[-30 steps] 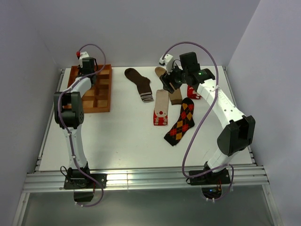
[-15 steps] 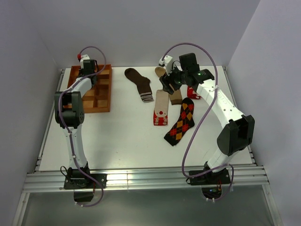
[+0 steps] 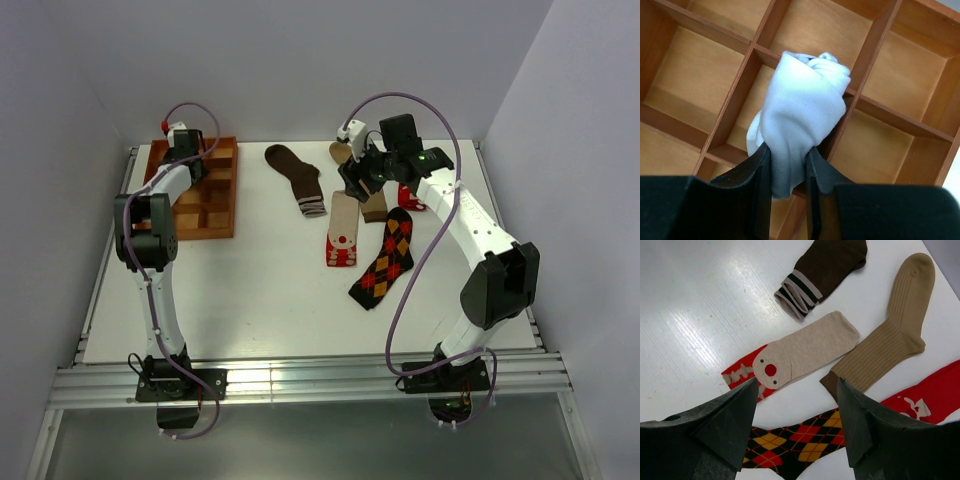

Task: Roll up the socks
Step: Place the sock in the storage box.

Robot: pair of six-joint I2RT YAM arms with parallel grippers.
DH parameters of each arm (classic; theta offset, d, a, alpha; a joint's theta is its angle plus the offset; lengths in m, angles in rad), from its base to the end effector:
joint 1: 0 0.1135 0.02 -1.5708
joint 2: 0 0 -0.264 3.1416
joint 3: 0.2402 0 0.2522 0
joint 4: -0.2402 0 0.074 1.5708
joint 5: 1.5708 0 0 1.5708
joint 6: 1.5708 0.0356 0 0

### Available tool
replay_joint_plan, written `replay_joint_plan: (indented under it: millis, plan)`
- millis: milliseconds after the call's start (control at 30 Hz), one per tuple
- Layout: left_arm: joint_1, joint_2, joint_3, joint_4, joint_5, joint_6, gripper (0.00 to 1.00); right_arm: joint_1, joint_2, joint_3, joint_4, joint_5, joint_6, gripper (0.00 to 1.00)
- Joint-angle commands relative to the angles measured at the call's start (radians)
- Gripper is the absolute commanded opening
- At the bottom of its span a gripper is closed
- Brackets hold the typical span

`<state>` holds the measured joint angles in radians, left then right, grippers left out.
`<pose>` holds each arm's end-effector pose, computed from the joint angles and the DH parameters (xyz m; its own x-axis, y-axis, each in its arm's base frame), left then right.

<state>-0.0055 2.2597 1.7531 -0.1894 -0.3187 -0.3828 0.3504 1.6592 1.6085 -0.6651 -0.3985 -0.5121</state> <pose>0.5139 0.0083 0.1818 -0.5069 -0.3519 -0.7869 -0.4577 0.8834 -0.1003 0.3443 0.1405 0.3539 -0.2475 -0.5713 -0.7825 -0.8175 0.5566 -0.1478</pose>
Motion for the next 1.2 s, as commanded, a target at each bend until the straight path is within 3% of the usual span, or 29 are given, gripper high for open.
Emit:
replay_joint_plan:
  millis: [0,533,733,933,1167]
  plan:
    - [0.035,0.040,0.058,-0.099,0.066,-0.054,0.00,-0.005,-0.002,-0.013,0.030,-0.017,0.011,0.72]
    - [0.120,0.205,0.302,-0.380,0.194,-0.255,0.00,-0.005,-0.003,-0.032,0.010,-0.033,0.014,0.72]
    - [0.162,0.224,0.275,-0.387,0.285,-0.327,0.00,-0.005,-0.004,-0.044,0.009,-0.023,0.011,0.72]
    - [0.164,0.261,0.295,-0.429,0.265,-0.337,0.00,-0.004,0.007,-0.048,0.004,-0.031,0.014,0.72]
    - [0.160,0.251,0.296,-0.473,0.138,-0.304,0.05,-0.005,0.005,-0.052,-0.002,-0.022,0.009,0.72]
